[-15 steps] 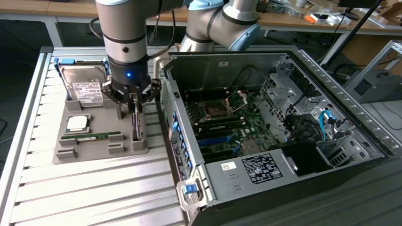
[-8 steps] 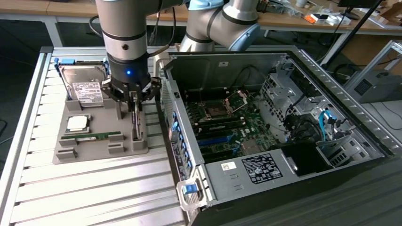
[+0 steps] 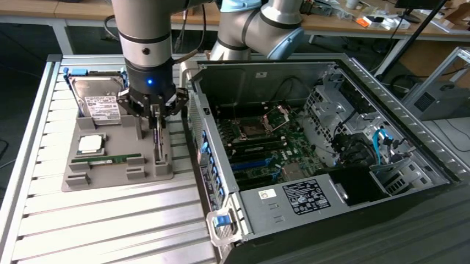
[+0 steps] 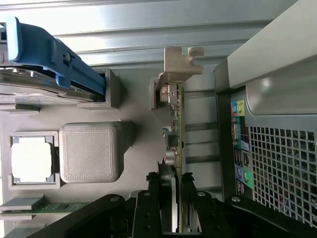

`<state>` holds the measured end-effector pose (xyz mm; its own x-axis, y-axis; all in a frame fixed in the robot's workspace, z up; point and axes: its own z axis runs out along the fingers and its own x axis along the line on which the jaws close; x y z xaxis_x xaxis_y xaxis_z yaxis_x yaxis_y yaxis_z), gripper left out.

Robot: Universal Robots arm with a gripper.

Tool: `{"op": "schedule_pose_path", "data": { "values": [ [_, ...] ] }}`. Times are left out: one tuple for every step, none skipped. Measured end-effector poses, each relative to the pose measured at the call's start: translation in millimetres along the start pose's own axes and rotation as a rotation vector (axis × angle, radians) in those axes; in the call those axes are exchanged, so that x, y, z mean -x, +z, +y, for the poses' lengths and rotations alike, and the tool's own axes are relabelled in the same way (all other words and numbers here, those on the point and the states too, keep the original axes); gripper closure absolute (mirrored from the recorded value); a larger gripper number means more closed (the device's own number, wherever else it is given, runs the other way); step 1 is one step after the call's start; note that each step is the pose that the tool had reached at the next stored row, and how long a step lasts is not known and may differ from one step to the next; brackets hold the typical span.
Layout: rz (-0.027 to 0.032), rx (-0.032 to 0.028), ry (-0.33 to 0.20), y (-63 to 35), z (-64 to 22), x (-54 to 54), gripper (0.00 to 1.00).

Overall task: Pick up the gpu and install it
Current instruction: 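Pick up the gpu and move the gpu toward the slot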

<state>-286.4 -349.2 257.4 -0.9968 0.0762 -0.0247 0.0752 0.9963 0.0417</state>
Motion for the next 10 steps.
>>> {"op": "schedule_pose_path", "data": {
  "values": [
    [0.0000,0.0000,0.000,-0.8,0.0,0.0,0.71],
    [0.0000,0.0000,0.000,-1.7,0.1,0.0,0.71],
    [0.0001,-0.0001,0.000,-2.4,0.1,0.1,0.71],
    [0.0001,0.0000,0.000,-3.6,0.2,0.2,0.71],
    [0.0000,0.0000,0.000,-4.8,0.3,0.3,0.71],
    [0.0000,0.0000,0.000,-5.7,0.3,0.3,0.71],
    [0.0000,-0.0001,0.000,-6.8,0.4,0.4,0.71],
    [0.0000,0.0000,0.000,-7.9,0.4,0.4,0.71],
    [0.0001,-0.0001,0.000,-8.8,0.4,0.5,0.71],
    [0.0001,-0.0001,0.000,-10.1,0.5,0.5,0.71]
  ]
}}
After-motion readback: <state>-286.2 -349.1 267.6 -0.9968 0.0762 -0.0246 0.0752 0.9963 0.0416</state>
